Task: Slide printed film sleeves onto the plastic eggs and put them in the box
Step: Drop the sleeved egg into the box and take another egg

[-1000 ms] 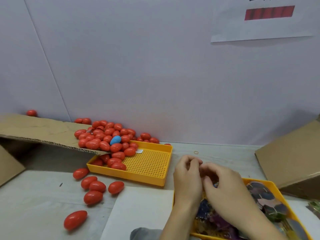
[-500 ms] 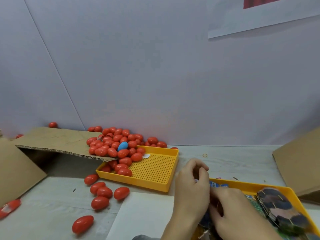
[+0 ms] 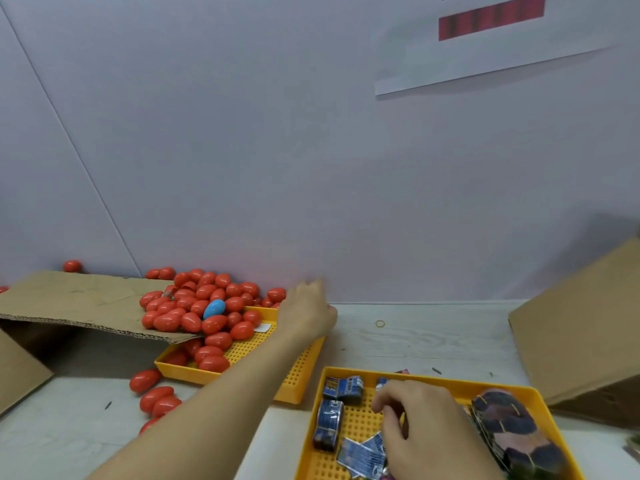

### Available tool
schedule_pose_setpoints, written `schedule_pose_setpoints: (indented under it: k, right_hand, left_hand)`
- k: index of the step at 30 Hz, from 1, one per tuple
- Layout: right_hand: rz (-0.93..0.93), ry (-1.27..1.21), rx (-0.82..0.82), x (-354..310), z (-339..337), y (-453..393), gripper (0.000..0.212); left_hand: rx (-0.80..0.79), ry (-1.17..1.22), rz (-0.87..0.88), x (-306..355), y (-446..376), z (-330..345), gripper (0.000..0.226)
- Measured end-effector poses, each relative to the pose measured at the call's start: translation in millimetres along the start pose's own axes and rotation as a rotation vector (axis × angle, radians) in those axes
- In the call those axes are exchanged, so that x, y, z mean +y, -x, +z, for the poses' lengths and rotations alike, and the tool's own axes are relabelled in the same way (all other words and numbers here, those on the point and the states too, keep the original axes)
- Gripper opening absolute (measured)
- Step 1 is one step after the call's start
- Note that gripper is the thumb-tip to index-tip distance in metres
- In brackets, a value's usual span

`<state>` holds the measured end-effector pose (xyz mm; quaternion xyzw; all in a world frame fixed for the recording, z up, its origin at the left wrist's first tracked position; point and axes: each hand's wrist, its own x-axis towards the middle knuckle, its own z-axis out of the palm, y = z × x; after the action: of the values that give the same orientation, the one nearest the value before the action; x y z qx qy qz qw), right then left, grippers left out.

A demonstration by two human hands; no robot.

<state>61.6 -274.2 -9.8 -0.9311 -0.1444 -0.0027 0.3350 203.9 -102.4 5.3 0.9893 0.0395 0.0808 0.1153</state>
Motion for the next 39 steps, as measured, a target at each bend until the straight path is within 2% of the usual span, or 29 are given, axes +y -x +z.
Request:
schedule_pose_setpoints:
  k: [6,9,13,16,18,21,24,28,32,39]
  right_hand:
    - [-0.017,-0.019,-0.074,4,-3,-10,0.023]
    - [-0.034,-0.011,-0.095,6,-1,-13,0.026]
    - [-0.019,-0.015,-0.005,9,4,-9,0.022]
    - [-0.006,-0.036,0.074,10,6,-8,0.018]
    - [0.005,-0.043,0.112,8,5,-6,0.016]
    - [0.043,-0.066,0.128,7,7,-8,0.019]
    - [0.122,-0.152,0.196,8,5,-8,0.023]
    - [0.241,-0.477,0.336,9,4,-6,0.022]
    - [0.288,-0.871,0.295,6,3,-7,0.021]
    - [0.251,-1.108,0.301,10,7,-10,0.02]
  left_hand:
    - [-0.104,-0.37,-0.049,5,-21,20,0.042]
    - [-0.078,-0.468,-0.054,12,-25,28,0.036]
    - [0.029,-0.461,0.013,23,-20,29,0.028]
    - [0.176,-0.3,0.056,37,-1,23,0.012]
    - [0.271,-0.067,0.06,45,18,18,0.004]
    - [0.352,0.351,0.061,49,53,14,0.017]
    - [0.403,0.647,0.051,48,96,9,0.025]
    - [0.368,0.965,0.065,43,137,8,0.04]
    - [0.285,1.064,0.113,42,148,9,0.047]
    - [0.165,1.203,0.173,37,146,7,0.055]
